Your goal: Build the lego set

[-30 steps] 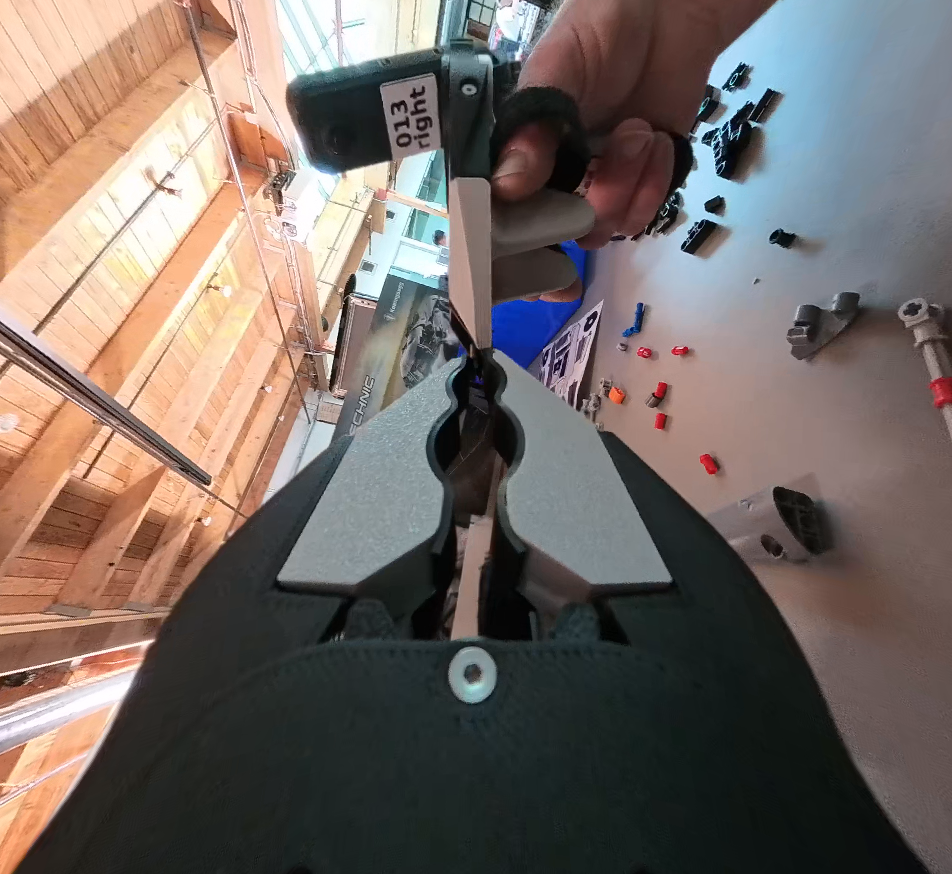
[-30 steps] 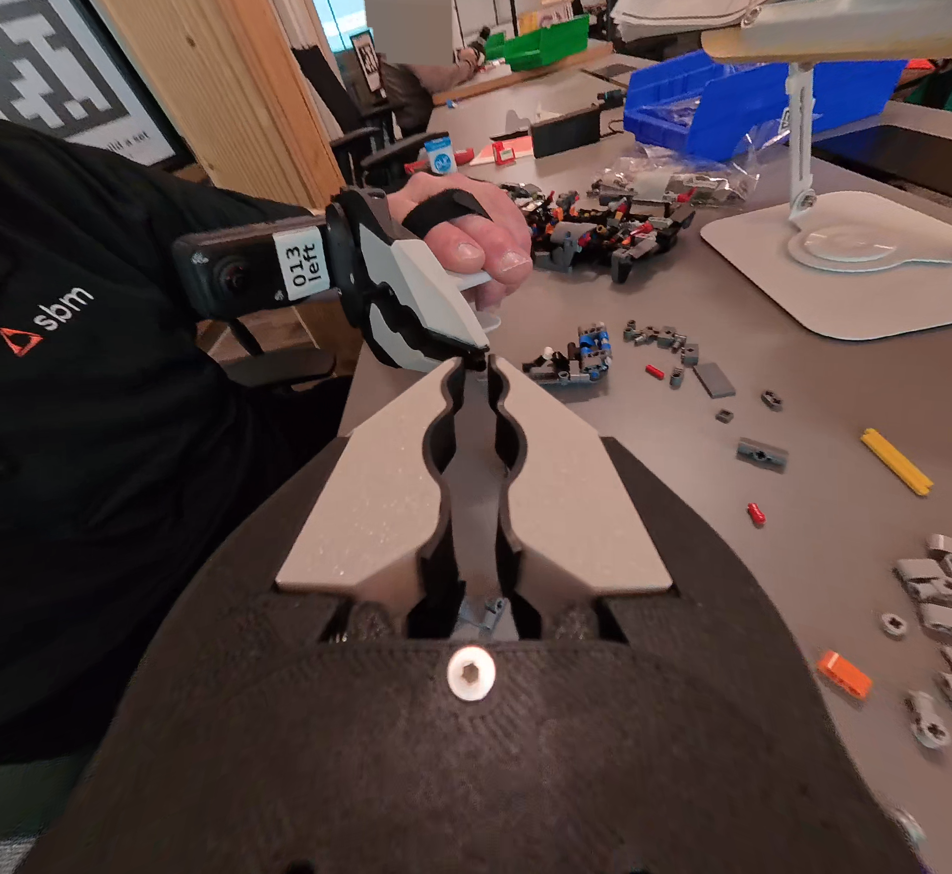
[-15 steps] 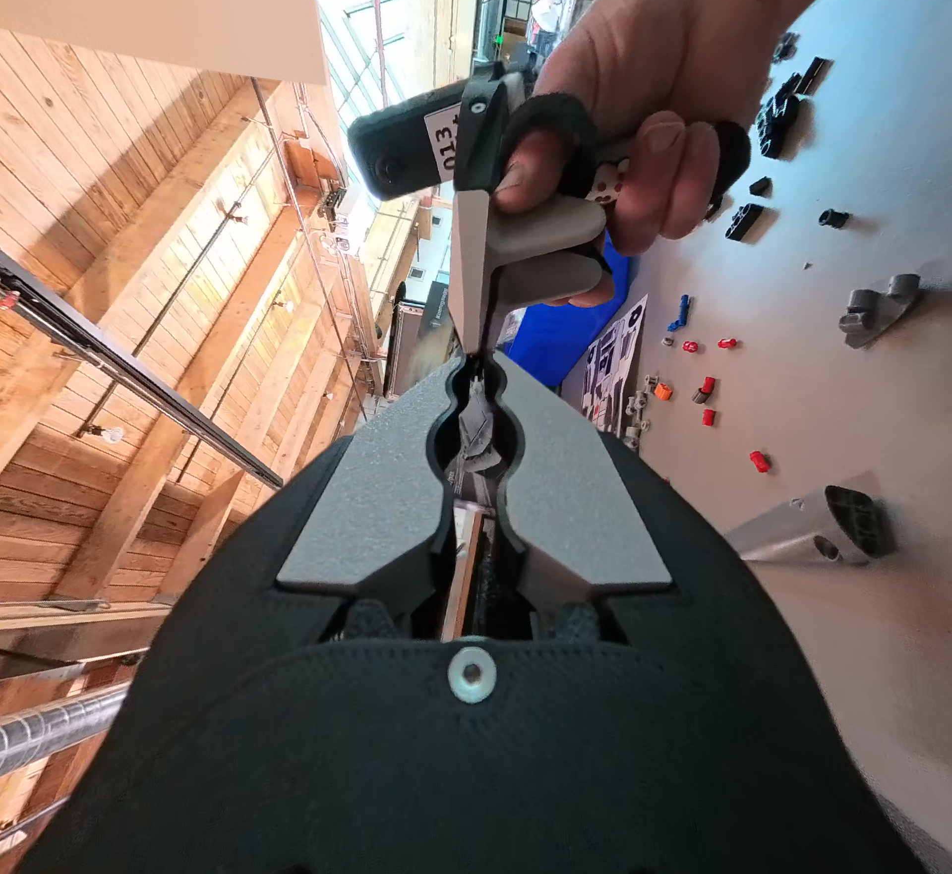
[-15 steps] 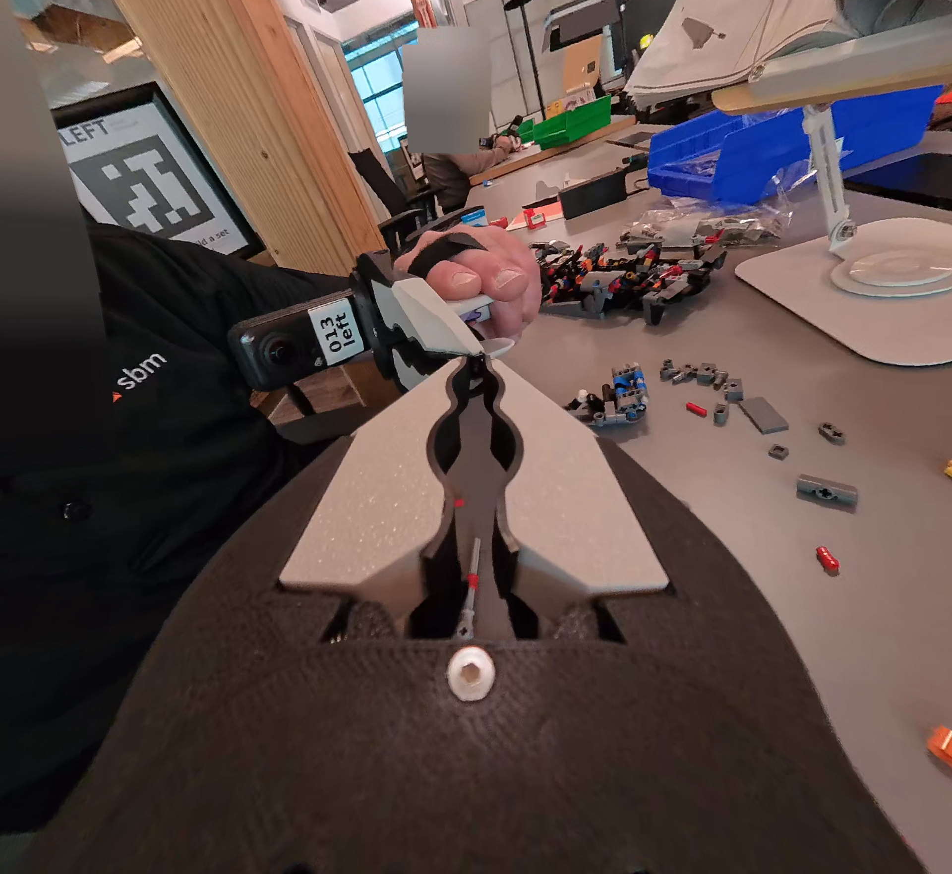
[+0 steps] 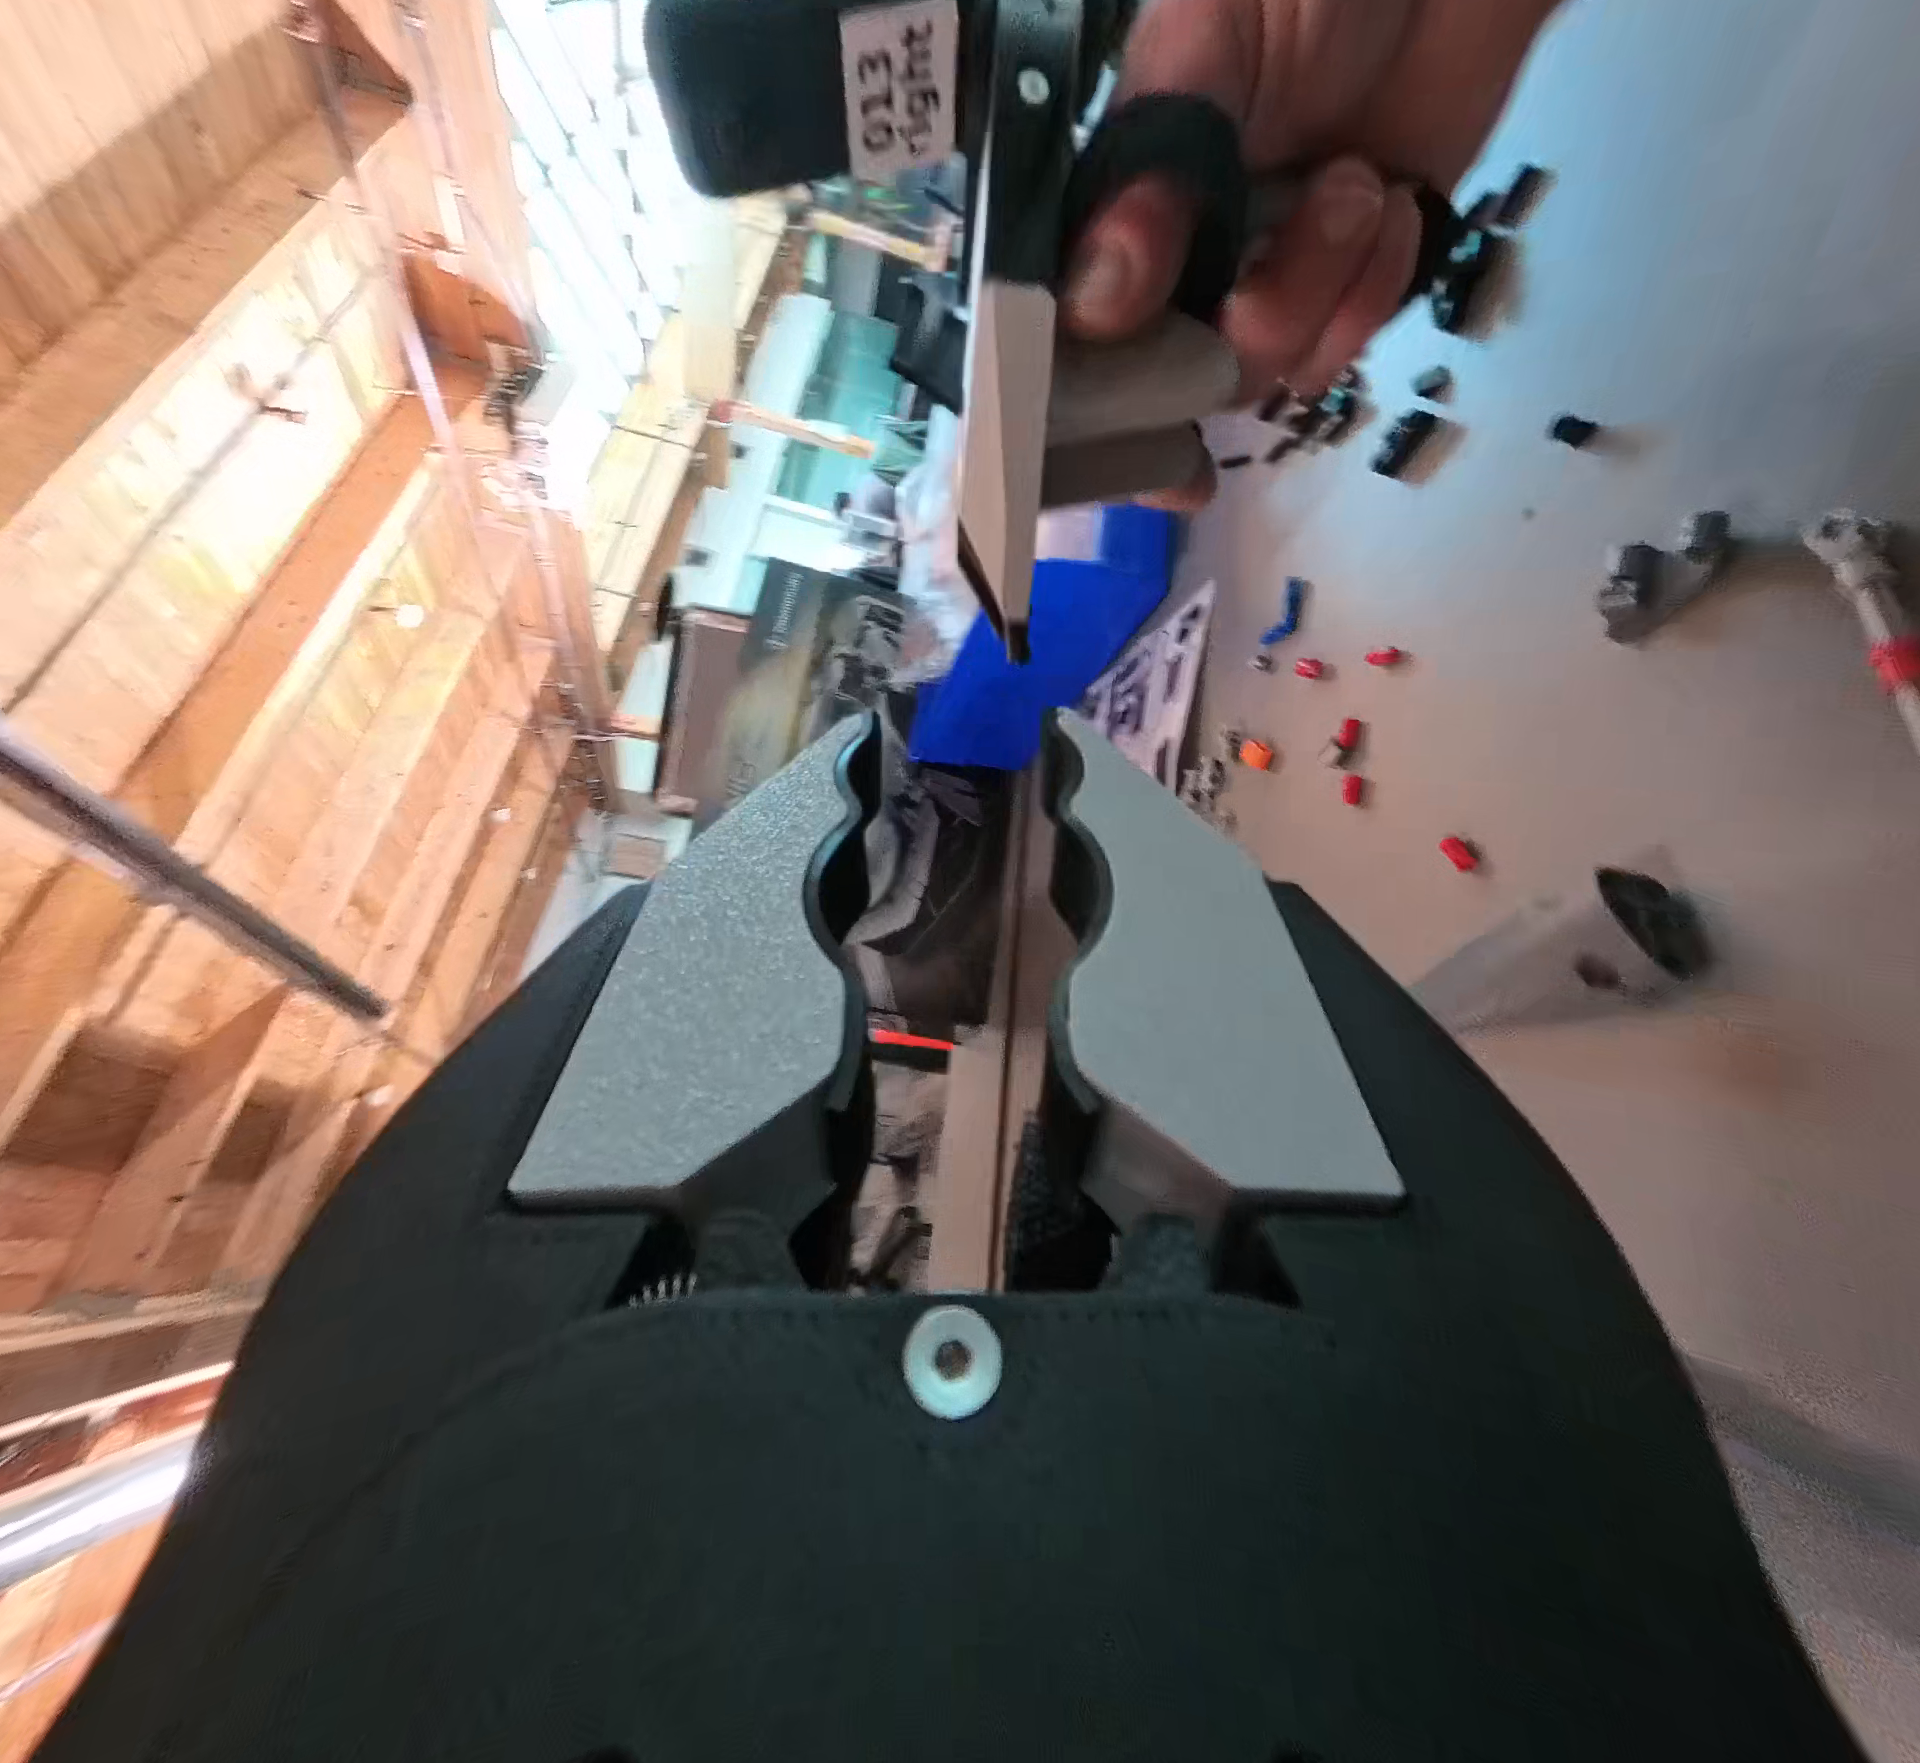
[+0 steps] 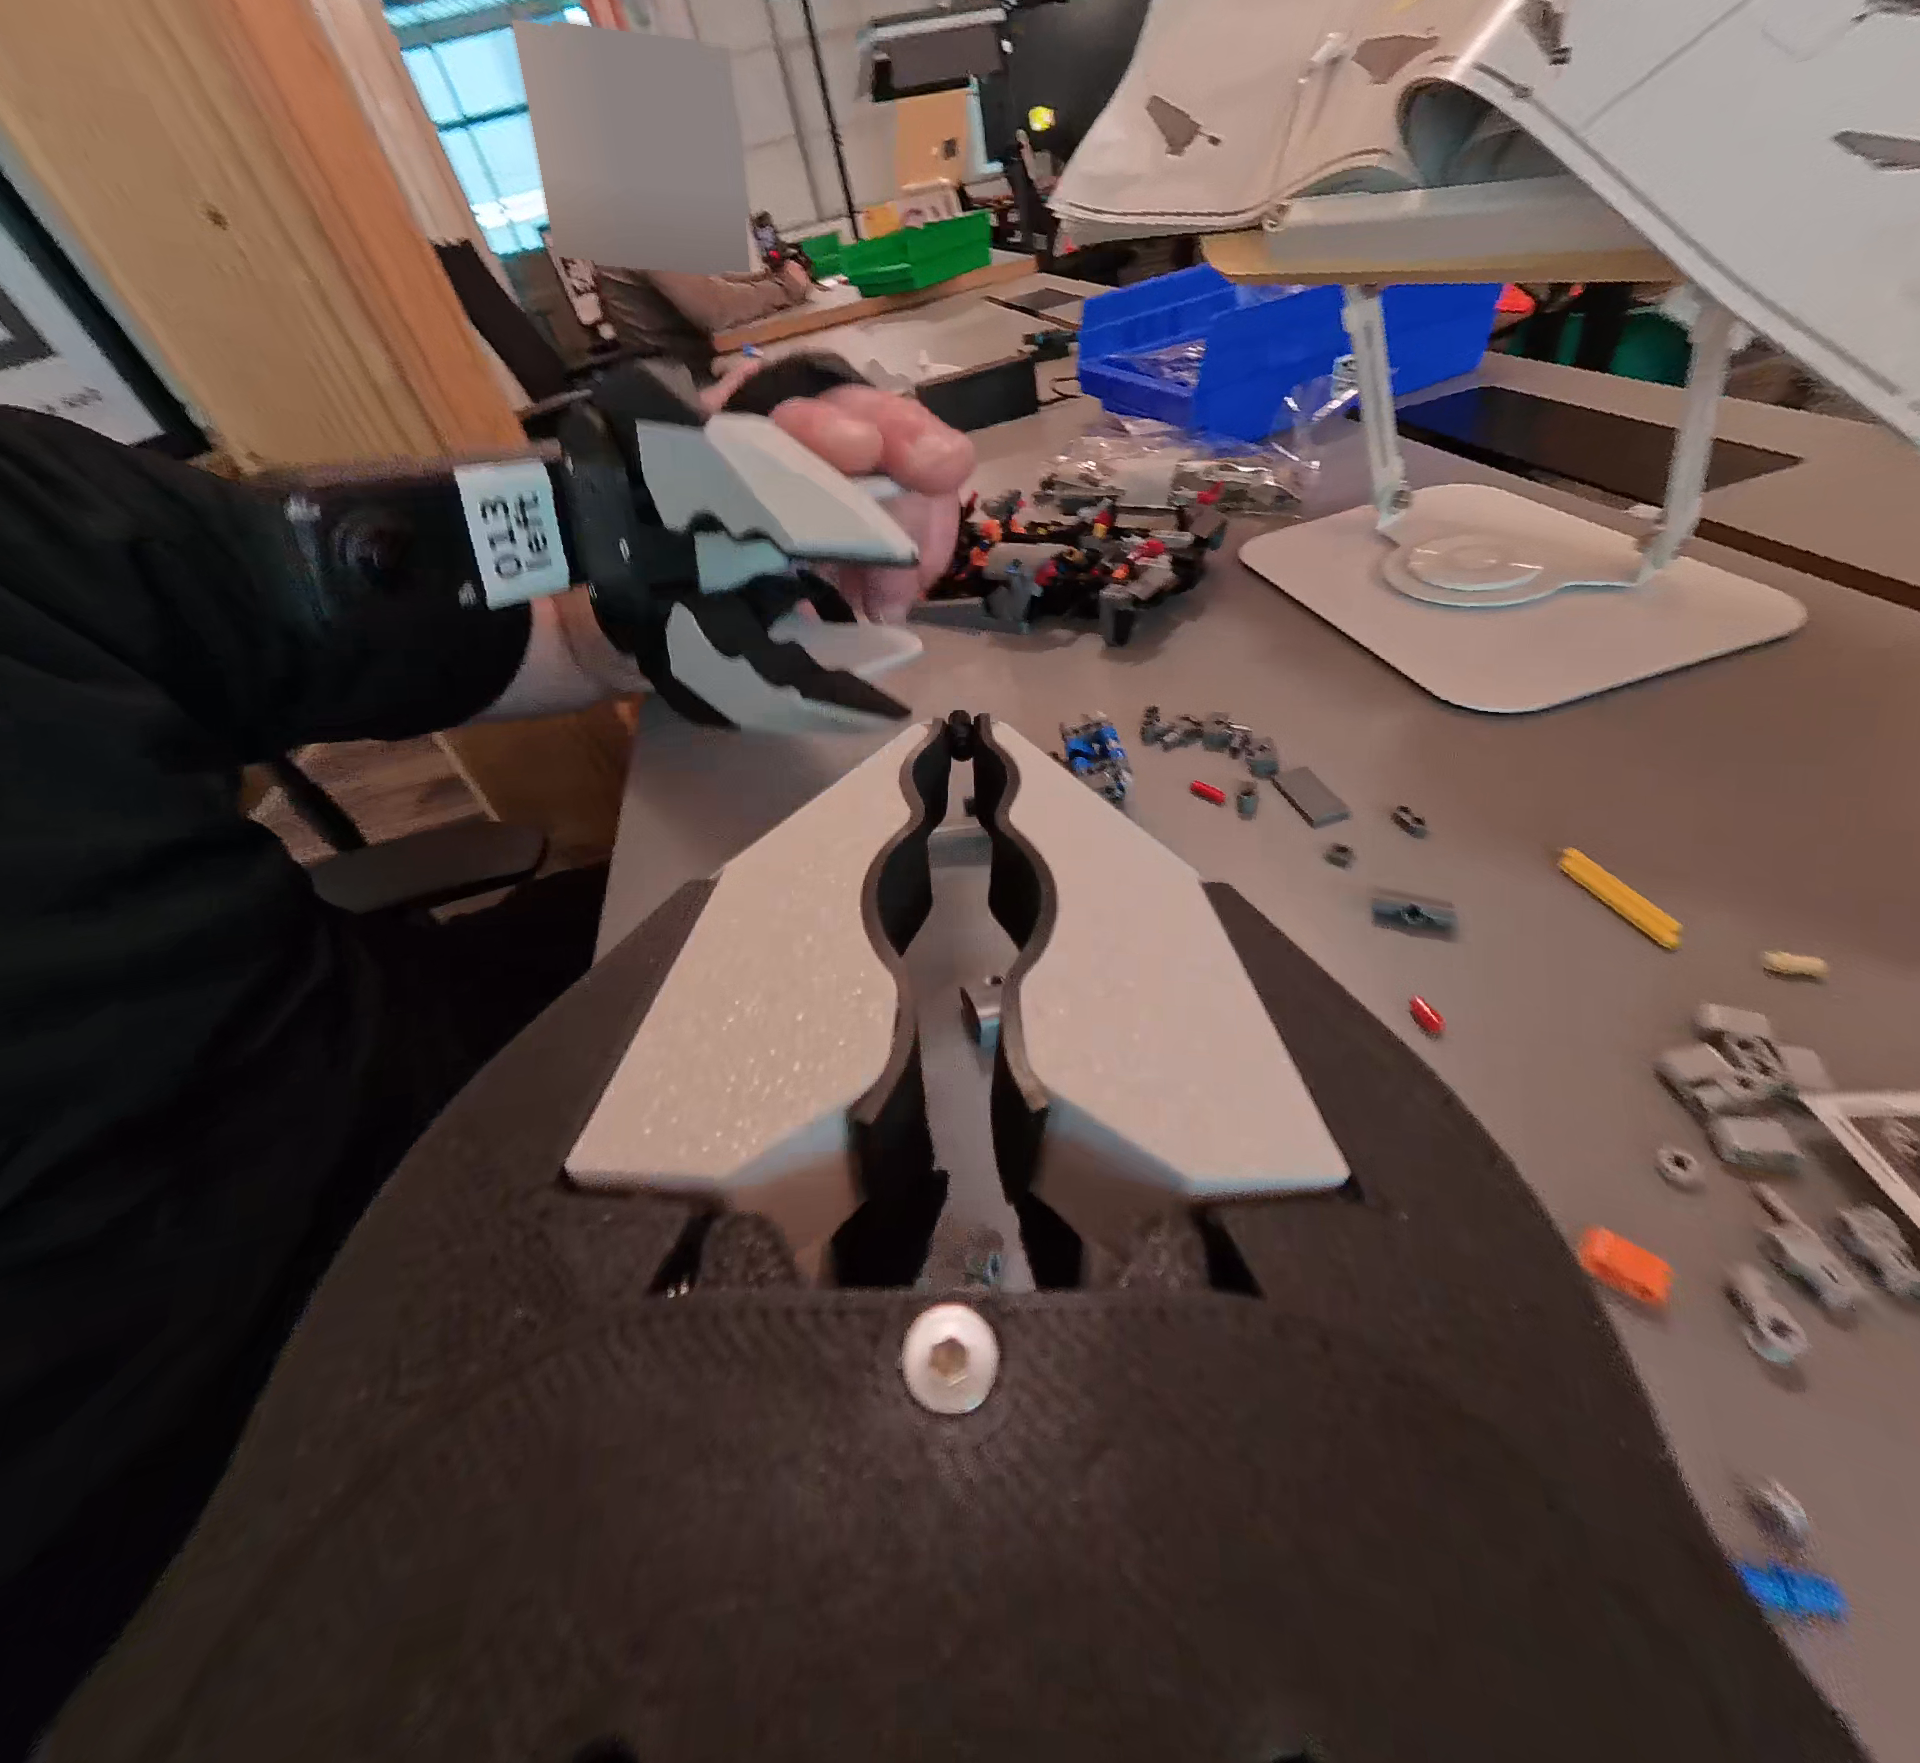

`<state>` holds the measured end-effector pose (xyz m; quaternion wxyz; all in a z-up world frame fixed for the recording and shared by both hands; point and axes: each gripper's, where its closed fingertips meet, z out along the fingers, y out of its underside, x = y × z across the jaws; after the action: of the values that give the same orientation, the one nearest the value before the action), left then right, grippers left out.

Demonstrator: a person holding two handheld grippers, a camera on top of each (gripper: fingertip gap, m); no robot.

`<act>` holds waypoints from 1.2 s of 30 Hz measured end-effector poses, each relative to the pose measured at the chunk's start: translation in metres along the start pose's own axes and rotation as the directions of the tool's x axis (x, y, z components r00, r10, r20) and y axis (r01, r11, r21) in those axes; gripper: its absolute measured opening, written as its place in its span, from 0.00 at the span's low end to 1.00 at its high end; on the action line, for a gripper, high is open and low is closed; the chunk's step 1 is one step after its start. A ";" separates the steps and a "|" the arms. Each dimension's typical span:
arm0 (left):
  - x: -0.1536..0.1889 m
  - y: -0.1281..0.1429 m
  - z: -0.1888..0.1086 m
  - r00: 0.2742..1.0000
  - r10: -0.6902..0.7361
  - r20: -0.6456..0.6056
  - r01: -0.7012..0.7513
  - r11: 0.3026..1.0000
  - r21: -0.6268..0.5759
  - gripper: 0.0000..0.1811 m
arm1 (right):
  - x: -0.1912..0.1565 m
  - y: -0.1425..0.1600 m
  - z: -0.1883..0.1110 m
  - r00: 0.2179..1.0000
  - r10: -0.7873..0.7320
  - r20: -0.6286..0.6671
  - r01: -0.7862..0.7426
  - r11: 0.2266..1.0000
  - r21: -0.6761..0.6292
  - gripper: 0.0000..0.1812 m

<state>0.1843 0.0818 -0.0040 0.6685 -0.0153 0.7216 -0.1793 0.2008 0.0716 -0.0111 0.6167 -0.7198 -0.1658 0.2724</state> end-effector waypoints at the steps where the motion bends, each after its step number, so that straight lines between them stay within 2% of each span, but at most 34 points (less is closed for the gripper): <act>1: 0.006 0.005 -0.003 0.997 -0.014 -0.073 0.013 1.000 -0.009 0.15 | 0.000 0.002 -0.005 1.000 -0.005 -0.021 0.005 1.000 -0.005 0.01; 3: 0.028 0.022 -0.009 0.968 -0.025 -0.249 0.010 0.998 -0.063 0.17 | 0.001 0.006 -0.017 0.998 -0.016 -0.064 0.015 1.000 -0.010 0.01; 6: 0.059 0.044 -0.016 0.906 0.048 -0.421 -0.106 0.988 -0.115 0.21 | 0.001 0.018 -0.033 0.993 -0.015 -0.120 0.012 1.000 -0.021 0.01; 12: 0.103 0.054 -0.013 0.770 0.128 -0.625 -0.235 0.968 -0.092 0.25 | 0.000 0.041 -0.042 0.985 -0.008 -0.174 0.000 0.999 -0.047 0.01; 16: 0.123 0.063 -0.006 0.702 0.162 -0.694 -0.294 0.953 -0.074 0.24 | 0.000 0.050 -0.041 0.983 -0.009 -0.185 -0.003 0.998 -0.066 0.01; 17: 0.127 0.062 -0.004 0.693 0.184 -0.697 -0.306 0.950 -0.054 0.21 | 0.000 0.051 -0.040 0.983 -0.009 -0.184 -0.004 0.998 -0.069 0.01; 19: 0.130 0.062 0.002 0.691 0.205 -0.693 -0.325 0.945 -0.045 0.15 | 0.001 0.054 -0.040 0.983 -0.011 -0.185 -0.003 0.997 -0.075 0.01; 25: 0.137 0.057 0.015 0.674 0.201 -0.711 -0.324 0.945 -0.039 0.06 | 0.003 0.057 -0.042 0.983 -0.014 -0.185 0.000 0.997 -0.073 0.01; 28: 0.136 0.055 0.018 0.663 0.154 -0.733 -0.296 0.953 -0.067 0.08 | 0.004 0.059 -0.043 0.983 -0.012 -0.185 -0.001 0.997 -0.071 0.01; 32: 0.130 0.056 0.020 0.659 0.112 -0.744 -0.276 0.956 -0.101 0.20 | 0.005 0.062 -0.046 0.983 -0.004 -0.181 -0.007 0.998 -0.059 0.01; 36: 0.130 0.057 0.027 0.624 0.122 -0.772 -0.289 0.954 -0.083 0.19 | 0.004 0.060 -0.046 0.986 -0.002 -0.168 -0.006 0.999 -0.047 0.01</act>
<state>0.2086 0.0942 -0.1461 0.3160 0.0773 0.9454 -0.0181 0.2256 0.0258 -0.0666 0.6111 -0.7547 -0.1186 0.2074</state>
